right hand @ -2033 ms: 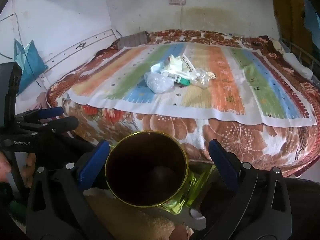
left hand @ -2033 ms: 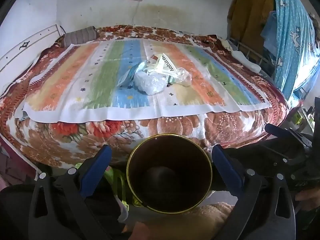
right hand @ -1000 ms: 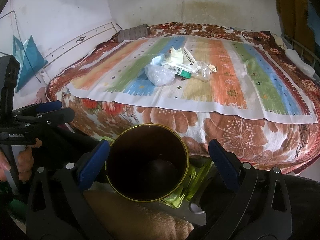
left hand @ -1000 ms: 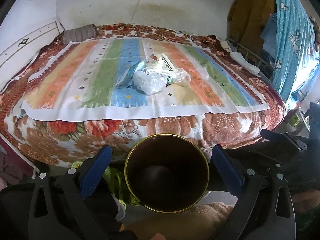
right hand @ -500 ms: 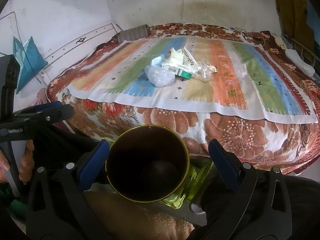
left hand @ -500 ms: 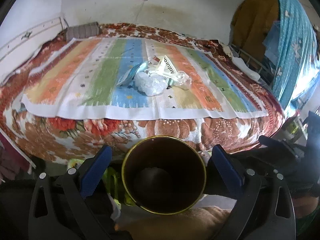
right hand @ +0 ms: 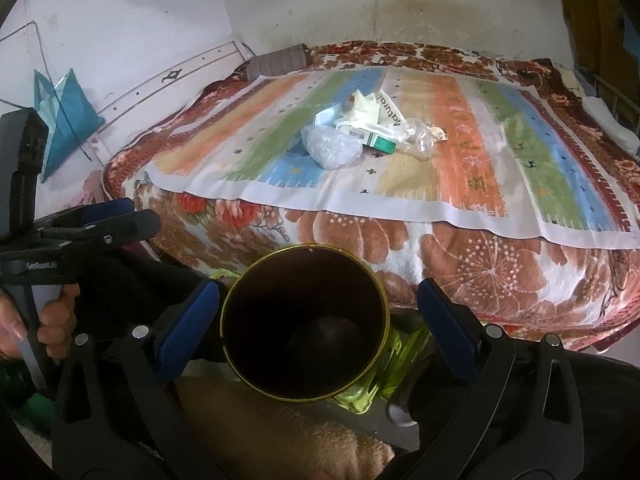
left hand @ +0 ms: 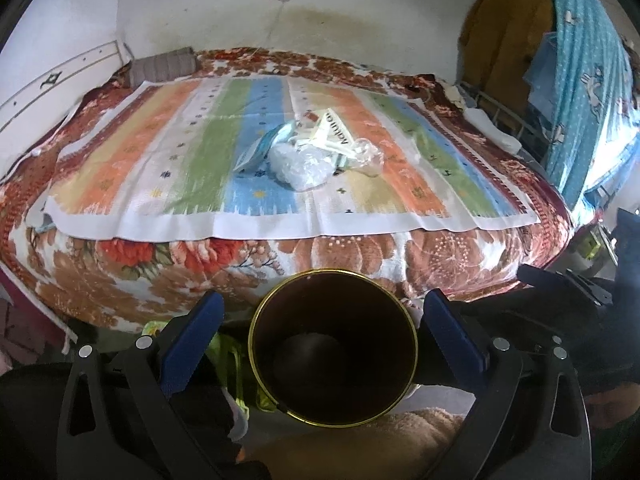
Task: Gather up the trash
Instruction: 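Move both grippers from above the dark bin toward the trash pile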
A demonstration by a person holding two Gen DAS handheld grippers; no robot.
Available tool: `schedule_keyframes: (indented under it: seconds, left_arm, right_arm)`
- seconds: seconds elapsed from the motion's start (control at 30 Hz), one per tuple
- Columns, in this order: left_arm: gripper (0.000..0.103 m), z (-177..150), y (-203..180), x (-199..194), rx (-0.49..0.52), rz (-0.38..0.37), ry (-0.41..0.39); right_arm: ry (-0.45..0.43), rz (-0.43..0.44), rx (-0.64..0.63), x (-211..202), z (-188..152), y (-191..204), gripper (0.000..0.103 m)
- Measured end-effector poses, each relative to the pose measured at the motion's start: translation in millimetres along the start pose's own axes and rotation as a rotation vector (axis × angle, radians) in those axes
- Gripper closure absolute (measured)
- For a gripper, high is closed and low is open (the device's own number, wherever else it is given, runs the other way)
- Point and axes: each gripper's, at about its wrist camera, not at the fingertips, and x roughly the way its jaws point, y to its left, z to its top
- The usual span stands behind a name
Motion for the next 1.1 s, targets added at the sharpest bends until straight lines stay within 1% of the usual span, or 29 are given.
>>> schedule_keyframes:
  seconds: [0.2,0.33,0.37,0.4,0.47,0.53,0.6,0.67,0.77,0.83,0.9,0.97,1.03,1.07,1.1]
  left_arm:
    - [0.006,2,1,-1,-0.005,-0.025,0.000]
    - [0.006,4,2,0,0.001,-0.024,0.002]
    - [0.006,5,2,2,0.004,-0.011,0.007]
    - [0.006,5,2,4,0.000,0.001,0.010]
    - [0.006,8,5,6,-0.022,-0.008,0.021]
    - [0.006,11,9,7,-0.040,-0.022,0.028]
    - [0.006,17,10,9,-0.041,0.000,0.034]
    - [0.006,25,9,6,-0.022,-0.014,0.011]
    - [0.006,34,7,6,0.006,0.023,-0.009]
    - [0.006,40,8,13,0.009,0.044,0.008]
    - [0.006,47,6,18,0.029,0.039,0.024]
    - [0.006,53,4,19,0.053,0.031,0.018]
    - [0.006,62,4,22,0.080,0.053,0.006]
    - [0.006,67,6,26,0.087,0.076,0.004]
    - [0.006,73,10,30,0.079,0.114,0.003]
  right_arm:
    - [0.004,0.015,0.009,-1,4,-6,0.009]
    - [0.010,0.031,0.033,-1,7,-12,0.009]
    - [0.010,0.035,0.033,-1,8,-12,0.009]
    - [0.011,0.040,0.033,-1,9,-11,0.009]
    - [0.011,0.044,0.031,0,12,-11,0.009]
    - [0.012,0.045,0.032,1,15,-12,0.009]
    - [0.012,0.046,0.032,1,19,-12,0.009]
    - [0.010,0.044,0.028,2,24,-13,0.009]
    - [0.010,0.025,0.009,7,34,-13,0.009]
    - [0.014,0.010,-0.003,10,41,-15,0.009]
    - [0.022,0.002,-0.016,13,46,-16,0.009]
    - [0.020,-0.020,-0.034,16,53,-17,0.009]
    - [0.019,-0.033,-0.046,18,60,-18,0.009]
    - [0.016,-0.044,-0.053,19,64,-20,0.009]
    - [0.013,-0.056,-0.057,21,70,-22,0.009]
